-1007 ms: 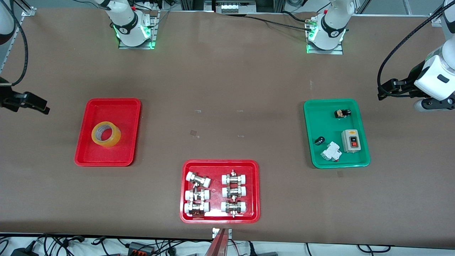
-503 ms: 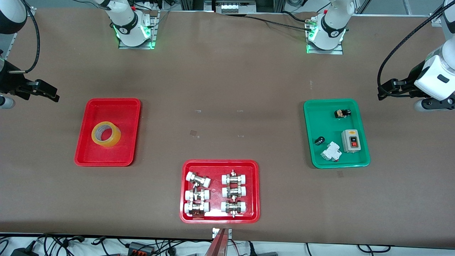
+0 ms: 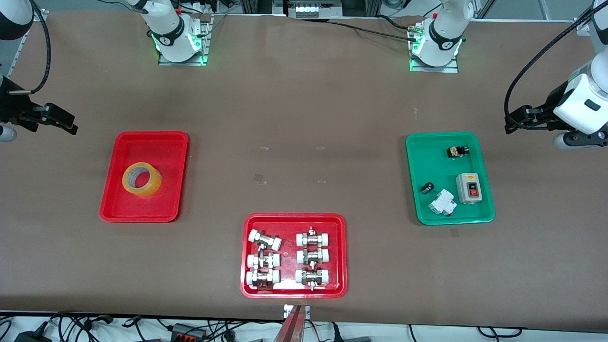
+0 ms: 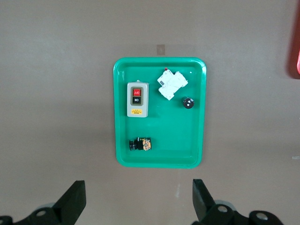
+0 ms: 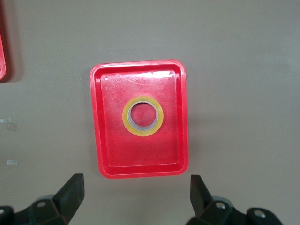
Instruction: Left arm passes tape to right arm into tray
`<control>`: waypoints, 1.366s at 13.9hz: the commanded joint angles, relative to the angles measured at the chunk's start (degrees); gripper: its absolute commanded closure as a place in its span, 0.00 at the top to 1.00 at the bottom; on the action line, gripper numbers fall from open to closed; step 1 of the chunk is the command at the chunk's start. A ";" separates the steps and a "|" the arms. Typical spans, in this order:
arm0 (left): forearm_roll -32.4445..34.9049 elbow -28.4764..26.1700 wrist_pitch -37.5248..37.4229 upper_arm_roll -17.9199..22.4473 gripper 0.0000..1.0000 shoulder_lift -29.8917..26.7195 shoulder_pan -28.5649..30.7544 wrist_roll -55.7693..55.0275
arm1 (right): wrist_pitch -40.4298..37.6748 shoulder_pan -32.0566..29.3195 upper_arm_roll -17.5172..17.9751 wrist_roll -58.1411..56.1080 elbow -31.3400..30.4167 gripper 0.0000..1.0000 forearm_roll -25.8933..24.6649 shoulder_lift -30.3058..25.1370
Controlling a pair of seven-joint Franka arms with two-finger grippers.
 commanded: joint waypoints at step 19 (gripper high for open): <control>-1.09 -0.54 0.82 0.05 1.00 -1.12 0.49 0.19 | -1.99 -2.19 2.10 -2.66 -0.75 1.00 2.05 -2.41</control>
